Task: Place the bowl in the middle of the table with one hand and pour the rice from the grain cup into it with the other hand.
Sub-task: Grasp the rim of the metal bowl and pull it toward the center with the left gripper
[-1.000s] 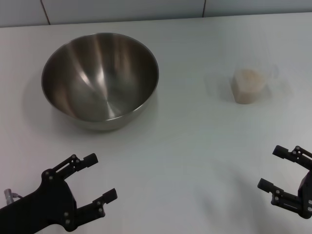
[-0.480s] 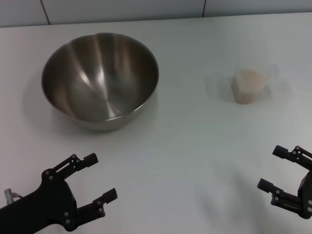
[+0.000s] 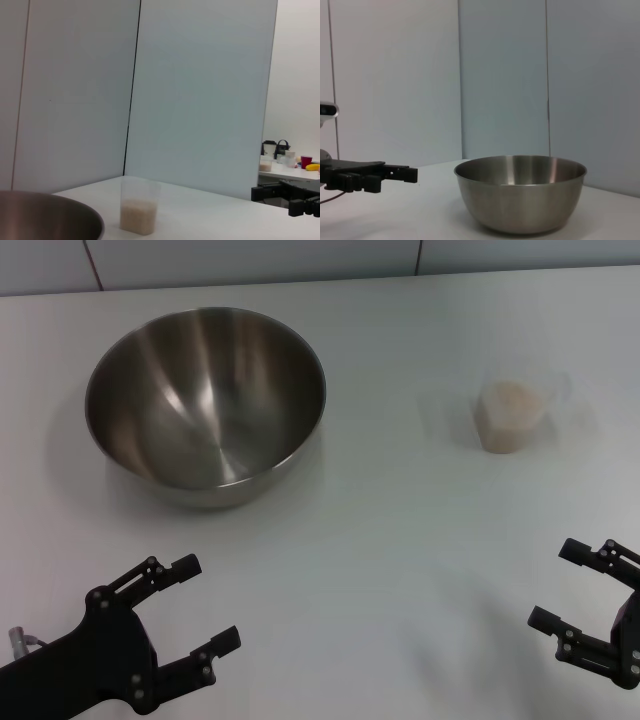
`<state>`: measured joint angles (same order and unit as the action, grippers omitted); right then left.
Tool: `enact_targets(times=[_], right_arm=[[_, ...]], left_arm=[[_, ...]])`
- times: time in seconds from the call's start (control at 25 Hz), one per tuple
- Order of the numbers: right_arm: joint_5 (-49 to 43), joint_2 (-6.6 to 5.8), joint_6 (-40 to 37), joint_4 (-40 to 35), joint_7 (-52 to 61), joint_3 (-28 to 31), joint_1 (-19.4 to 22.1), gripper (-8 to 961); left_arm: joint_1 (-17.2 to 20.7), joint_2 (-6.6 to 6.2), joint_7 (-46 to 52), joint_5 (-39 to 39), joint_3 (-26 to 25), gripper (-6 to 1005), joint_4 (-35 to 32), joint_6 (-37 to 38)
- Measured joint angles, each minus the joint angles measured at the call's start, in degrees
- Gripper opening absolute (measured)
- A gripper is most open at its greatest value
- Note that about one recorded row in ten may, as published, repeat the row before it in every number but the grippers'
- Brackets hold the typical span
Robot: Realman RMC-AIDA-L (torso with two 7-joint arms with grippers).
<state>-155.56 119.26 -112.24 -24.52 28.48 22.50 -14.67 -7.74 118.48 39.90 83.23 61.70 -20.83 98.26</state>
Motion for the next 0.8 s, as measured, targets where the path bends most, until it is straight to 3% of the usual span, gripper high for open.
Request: enact_targets(times=[0.8], right_arm=[[0.03,0.09,0.00,0.07,0.00,0.00,-0.34,783]], left_arm=[[0.00,-0.01,-0.19,0.00,-0.05,827,0.00,-0.17]])
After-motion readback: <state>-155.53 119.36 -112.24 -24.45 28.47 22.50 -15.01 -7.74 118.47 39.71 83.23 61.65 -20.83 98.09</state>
